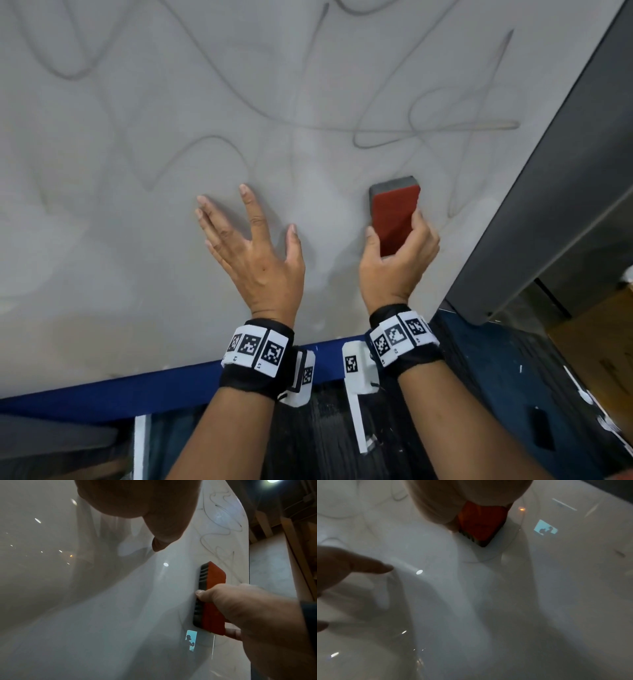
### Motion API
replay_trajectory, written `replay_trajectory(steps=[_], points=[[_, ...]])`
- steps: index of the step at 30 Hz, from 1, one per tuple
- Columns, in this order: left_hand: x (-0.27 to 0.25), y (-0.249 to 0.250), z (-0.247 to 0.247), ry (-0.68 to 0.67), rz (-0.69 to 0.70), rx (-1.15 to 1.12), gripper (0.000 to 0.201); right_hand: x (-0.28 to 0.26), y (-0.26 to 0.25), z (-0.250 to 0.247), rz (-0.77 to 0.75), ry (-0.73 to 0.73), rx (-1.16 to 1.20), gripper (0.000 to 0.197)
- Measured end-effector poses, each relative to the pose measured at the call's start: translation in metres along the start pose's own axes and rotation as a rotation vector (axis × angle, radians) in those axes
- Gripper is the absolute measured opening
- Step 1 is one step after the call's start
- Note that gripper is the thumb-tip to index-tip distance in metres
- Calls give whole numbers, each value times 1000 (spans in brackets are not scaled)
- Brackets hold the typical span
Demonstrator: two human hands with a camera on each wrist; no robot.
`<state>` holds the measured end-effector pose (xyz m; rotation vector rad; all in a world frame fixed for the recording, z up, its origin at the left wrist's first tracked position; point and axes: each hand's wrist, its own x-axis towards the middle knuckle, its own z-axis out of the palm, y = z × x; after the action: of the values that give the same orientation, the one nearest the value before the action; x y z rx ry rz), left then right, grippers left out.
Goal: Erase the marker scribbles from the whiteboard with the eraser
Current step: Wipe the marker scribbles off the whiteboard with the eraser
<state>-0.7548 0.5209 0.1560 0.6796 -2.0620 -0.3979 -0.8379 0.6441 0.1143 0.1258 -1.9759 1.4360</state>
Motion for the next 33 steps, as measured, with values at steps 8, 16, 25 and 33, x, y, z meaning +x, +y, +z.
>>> replay_trajectory(steps=[8,16,25,33], points=[[-3,12,3,5,11,19,76,3,12,-9,-141,-99,-69,65],[-8,22,12,-11,16,20,78,-13,15,-10,-175,-202,-108,63],[-11,35,25,-11,33,27,77,-3,36,-17,-16,-141,-81,63],[-13,34,27,-4,67,37,76,10,54,-15,495,133,83,63]])
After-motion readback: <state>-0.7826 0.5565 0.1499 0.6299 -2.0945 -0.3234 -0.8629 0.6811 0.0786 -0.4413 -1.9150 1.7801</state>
